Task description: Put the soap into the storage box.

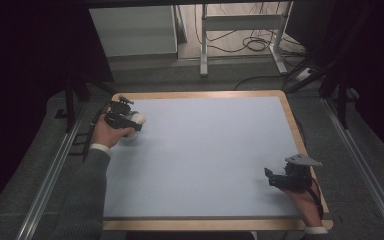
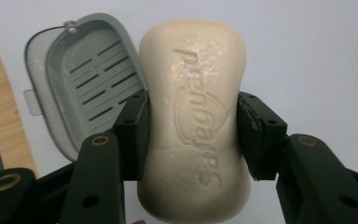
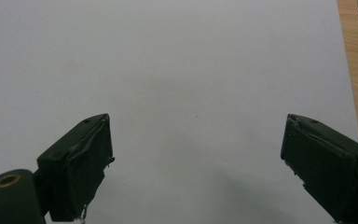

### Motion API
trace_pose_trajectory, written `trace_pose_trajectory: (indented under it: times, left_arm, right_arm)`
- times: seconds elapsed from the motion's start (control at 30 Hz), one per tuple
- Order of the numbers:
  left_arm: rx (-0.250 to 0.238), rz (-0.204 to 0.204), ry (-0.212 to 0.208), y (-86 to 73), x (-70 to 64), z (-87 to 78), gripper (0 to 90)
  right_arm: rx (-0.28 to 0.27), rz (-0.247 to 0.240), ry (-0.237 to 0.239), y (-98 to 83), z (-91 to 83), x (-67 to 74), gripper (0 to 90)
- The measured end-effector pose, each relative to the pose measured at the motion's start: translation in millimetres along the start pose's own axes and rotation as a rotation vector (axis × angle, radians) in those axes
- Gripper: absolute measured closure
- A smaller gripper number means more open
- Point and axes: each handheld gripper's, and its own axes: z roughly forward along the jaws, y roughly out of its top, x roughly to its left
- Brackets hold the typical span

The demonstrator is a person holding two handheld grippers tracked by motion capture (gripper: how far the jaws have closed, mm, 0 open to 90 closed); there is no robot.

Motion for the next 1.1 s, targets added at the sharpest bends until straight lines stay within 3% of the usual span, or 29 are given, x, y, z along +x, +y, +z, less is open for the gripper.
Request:
trace_pose_trajectory:
  times: [0.27, 0.63, 0.83, 0.93, 0.97, 1.1]
  left_arm:
    - [0.028, -0.044, 0.018, 5.0, 17.2, 12.6, 49.4]
    - [0.034, -0.111, 0.08, 9.1, 36.5, 35.2, 49.3]
    - [0.035, -0.116, 0.104, 8.6, 34.9, 46.1, 48.8]
    - [-0.012, -0.115, 0.079, 9.5, 28.7, 41.4, 40.0]
    - [-0.022, -0.098, 0.078, 9.9, 26.3, 38.1, 36.8]
    - [-0.067, -0.069, 0.041, 7.3, 13.6, 24.5, 32.5]
  right_arm:
    - [0.0, 0.0, -0.003, -0.5, 0.5, -0.4, 8.7]
    - [0.001, 0.005, -0.008, -1.4, -0.7, -2.8, 8.7]
    - [0.004, 0.005, -0.009, -2.4, -0.1, -4.5, 8.7]
    - [0.004, 0.007, -0.01, -2.6, -0.4, -4.8, 8.7]
    - [0.005, 0.011, -0.01, -2.7, -0.7, -5.1, 8.7]
    - [0.001, 0.011, -0.01, -2.6, -1.1, -5.3, 8.7]
